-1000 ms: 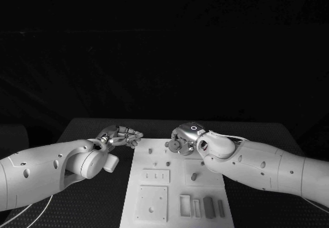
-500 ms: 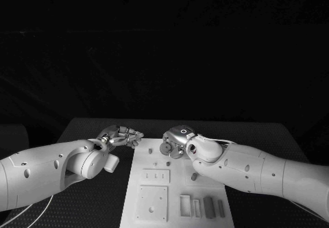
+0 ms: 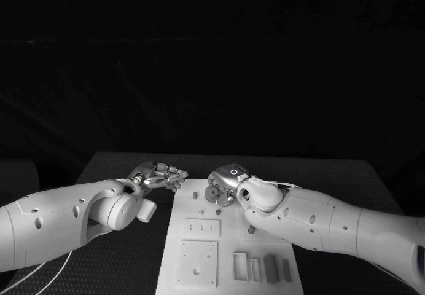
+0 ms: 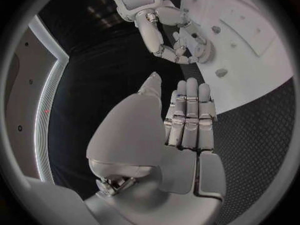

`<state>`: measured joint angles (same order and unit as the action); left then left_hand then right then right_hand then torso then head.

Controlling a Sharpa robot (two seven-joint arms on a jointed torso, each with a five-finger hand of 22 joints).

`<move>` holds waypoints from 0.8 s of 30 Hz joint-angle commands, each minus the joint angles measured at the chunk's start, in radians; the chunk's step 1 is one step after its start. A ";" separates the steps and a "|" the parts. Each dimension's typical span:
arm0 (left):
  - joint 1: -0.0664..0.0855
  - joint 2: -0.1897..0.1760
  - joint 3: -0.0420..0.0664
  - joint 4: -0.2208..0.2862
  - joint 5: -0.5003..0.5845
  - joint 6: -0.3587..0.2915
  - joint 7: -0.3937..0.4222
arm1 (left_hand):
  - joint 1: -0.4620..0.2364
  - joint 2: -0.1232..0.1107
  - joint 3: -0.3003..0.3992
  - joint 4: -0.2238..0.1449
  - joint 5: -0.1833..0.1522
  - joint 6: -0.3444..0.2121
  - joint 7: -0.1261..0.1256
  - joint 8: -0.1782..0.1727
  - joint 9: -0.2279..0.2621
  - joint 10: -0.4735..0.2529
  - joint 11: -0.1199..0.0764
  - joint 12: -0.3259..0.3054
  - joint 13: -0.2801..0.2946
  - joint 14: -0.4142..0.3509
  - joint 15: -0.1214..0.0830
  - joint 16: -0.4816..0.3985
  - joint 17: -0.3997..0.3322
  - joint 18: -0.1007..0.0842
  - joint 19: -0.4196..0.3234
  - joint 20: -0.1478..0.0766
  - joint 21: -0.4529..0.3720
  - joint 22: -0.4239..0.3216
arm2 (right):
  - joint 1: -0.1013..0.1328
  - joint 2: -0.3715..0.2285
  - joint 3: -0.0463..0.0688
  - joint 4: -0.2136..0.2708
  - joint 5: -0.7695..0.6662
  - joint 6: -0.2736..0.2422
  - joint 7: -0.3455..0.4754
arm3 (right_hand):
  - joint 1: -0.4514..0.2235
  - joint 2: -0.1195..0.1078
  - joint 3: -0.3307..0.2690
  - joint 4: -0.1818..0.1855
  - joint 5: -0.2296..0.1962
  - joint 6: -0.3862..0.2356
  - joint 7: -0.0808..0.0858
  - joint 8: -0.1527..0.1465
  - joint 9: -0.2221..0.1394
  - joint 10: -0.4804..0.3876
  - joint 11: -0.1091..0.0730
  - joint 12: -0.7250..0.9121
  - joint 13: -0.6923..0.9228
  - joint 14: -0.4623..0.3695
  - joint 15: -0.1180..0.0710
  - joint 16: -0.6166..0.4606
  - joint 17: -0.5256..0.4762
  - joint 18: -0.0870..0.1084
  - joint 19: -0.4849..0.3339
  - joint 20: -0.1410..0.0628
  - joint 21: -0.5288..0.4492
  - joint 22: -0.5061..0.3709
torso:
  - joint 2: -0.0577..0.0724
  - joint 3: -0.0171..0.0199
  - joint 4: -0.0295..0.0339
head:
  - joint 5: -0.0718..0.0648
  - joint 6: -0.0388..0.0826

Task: Assemble the parts on the task board

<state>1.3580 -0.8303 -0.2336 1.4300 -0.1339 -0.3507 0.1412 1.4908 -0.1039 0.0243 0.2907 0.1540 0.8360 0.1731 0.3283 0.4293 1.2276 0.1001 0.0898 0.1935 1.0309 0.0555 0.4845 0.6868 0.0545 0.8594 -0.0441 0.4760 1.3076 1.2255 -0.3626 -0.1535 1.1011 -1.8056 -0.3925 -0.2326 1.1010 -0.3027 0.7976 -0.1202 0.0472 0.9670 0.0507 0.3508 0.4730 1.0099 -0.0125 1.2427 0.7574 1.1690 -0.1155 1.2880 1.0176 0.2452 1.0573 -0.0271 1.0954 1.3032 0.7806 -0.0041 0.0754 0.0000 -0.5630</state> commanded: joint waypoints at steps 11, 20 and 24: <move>0.001 0.006 0.001 0.002 -0.002 0.008 0.006 | -0.001 0.008 -0.005 0.000 -0.005 0.002 0.003 -0.006 0.002 -0.004 0.005 -0.004 0.002 0.006 0.001 -0.004 0.002 0.019 -0.009 0.001 0.005 0.012 | -0.007 0.026 -0.005 -0.039 -0.023 0.003 -0.001 | 0.000 0.005 0.008 -0.002 0.002 0.050 0.045 -0.006 0.047 0.007 -0.001 -0.004 -0.003 0.006 -0.002 -0.001 -0.002 0.017 0.007 -0.005 0.002 -0.002 | 0.000 0.0013 -0.0013 | 0.006 -0.005; 0.001 0.006 0.001 0.003 -0.002 0.008 0.005 | -0.001 0.008 -0.005 0.000 -0.005 0.002 0.003 -0.006 0.002 -0.004 0.005 -0.004 0.002 0.006 0.001 -0.005 0.002 0.018 -0.009 0.001 0.005 0.012 | -0.007 0.029 -0.006 -0.051 -0.014 0.013 0.002 | -0.002 0.004 0.005 -0.015 0.002 0.025 0.053 -0.022 0.044 0.000 0.006 -0.008 -0.006 0.002 0.004 -0.006 -0.004 0.017 0.003 -0.006 -0.002 -0.005 | -0.001 0.0014 -0.0024 | 0.006 -0.008; 0.002 0.007 0.001 0.002 -0.002 0.008 0.005 | -0.001 0.008 -0.005 0.000 -0.005 0.002 0.003 -0.006 0.002 -0.004 0.005 -0.004 0.002 0.006 0.001 -0.005 0.002 0.018 -0.009 0.001 0.005 0.012 | -0.007 0.030 -0.007 -0.055 -0.004 0.026 0.007 | -0.007 0.004 -0.002 -0.030 0.002 -0.016 0.067 -0.048 0.034 -0.010 0.019 -0.011 -0.008 -0.005 0.015 -0.011 -0.006 0.017 -0.002 -0.005 -0.006 -0.006 | -0.001 0.0025 -0.0025 | 0.007 -0.006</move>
<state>1.3581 -0.8259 -0.2332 1.4301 -0.1339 -0.3507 0.1409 1.4908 -0.1039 0.0243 0.2907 0.1540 0.8360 0.1731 0.3283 0.4300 1.2276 0.1001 0.0898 0.1940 1.0308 0.0554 0.4845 0.6875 0.0534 0.8559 -0.0407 0.4760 1.3074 1.2215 -0.3322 -0.1578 1.0513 -1.8108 -0.3928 -0.2282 1.0972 -0.3062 0.7952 -0.1461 0.0465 0.9337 0.0874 0.3071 0.5142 0.9974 -0.0001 1.2379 0.7503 1.1629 -0.1064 1.2793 1.0125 0.2453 1.0611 -0.0304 1.0929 1.2980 0.7799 -0.0023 0.0732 0.0065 -0.5702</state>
